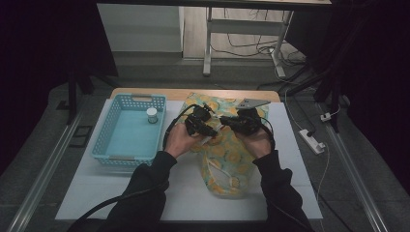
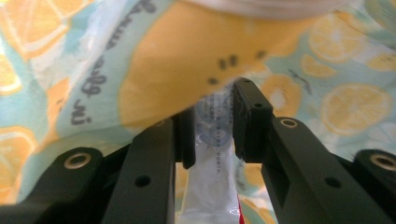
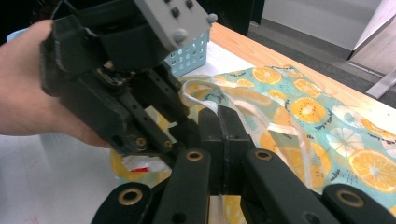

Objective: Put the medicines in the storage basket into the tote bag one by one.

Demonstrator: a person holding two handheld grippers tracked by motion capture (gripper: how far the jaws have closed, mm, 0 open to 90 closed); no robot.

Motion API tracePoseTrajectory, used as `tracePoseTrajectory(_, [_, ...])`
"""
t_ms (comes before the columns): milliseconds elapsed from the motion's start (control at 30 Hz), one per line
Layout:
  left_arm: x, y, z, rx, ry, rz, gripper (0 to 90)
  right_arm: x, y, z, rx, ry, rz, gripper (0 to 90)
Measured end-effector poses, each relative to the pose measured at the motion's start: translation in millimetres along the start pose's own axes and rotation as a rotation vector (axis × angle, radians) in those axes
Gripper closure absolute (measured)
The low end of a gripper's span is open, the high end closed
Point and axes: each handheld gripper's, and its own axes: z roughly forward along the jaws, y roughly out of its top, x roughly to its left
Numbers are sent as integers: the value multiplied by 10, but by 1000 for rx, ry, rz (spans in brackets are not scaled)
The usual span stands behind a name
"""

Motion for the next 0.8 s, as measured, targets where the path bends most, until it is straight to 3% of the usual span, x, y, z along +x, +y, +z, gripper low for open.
tracePoseTrajectory(433, [161, 42, 148, -39, 68, -36, 711, 12, -9, 35, 15, -8, 6, 900])
tracePoseTrajectory(800, [249, 39, 300, -11, 145, -38, 708, -1, -33, 76, 32, -17, 11, 900])
